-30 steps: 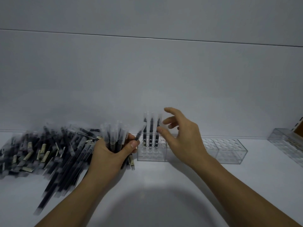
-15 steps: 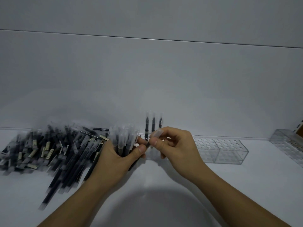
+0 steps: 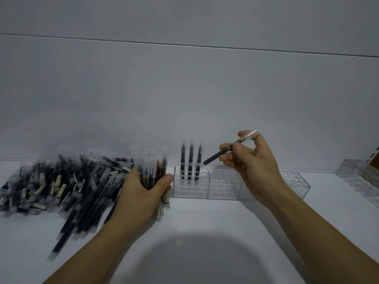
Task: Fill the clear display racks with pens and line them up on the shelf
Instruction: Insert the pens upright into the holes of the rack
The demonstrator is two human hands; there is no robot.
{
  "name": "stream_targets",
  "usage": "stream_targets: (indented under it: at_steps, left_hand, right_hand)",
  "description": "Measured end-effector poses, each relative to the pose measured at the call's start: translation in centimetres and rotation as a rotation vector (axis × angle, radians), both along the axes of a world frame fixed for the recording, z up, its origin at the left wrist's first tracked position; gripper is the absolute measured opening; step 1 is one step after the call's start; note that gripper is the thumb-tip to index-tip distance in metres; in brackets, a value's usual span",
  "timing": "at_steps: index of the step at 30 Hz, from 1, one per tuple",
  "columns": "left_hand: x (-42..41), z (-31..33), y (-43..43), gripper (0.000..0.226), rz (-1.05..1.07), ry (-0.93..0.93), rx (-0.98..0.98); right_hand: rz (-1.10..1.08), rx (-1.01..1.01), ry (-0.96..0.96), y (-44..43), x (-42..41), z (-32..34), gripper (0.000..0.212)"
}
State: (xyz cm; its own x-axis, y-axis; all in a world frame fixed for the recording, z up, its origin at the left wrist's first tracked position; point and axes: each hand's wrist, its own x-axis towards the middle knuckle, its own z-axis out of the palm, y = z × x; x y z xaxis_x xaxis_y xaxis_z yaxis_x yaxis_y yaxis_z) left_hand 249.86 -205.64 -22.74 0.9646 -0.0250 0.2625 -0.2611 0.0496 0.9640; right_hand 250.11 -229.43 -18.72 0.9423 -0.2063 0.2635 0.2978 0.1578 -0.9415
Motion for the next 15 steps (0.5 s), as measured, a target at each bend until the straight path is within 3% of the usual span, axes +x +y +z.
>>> stream_targets:
  at_steps: [3, 6, 12, 15]
  left_hand:
    - [-0.1, 0.4, 0.0, 0.006, 0.004, -0.04, -0.015]
    - [-0.1, 0.5, -0.2, 0.007, -0.003, 0.005, -0.104]
    - [0.5, 0.1, -0.1, 0.008, 0.003, -0.008, -0.152]
    - [0.4, -0.1, -0.1, 0.011, -0.009, 0.013, -0.185]
  right_hand:
    - [-0.104, -0.201, -0.105, 0.2, -0.1, -0.2, 0.017]
    - [-0.152, -0.285, -0.198, 0.7, 0.0, -0.5, 0.02]
    - [-0.137, -0.34, -0.192, 1.0, 1.3, -0.9, 0.026]
    - [-0.119, -0.466, -0.215, 1.2, 1.7, -1.0, 0.034]
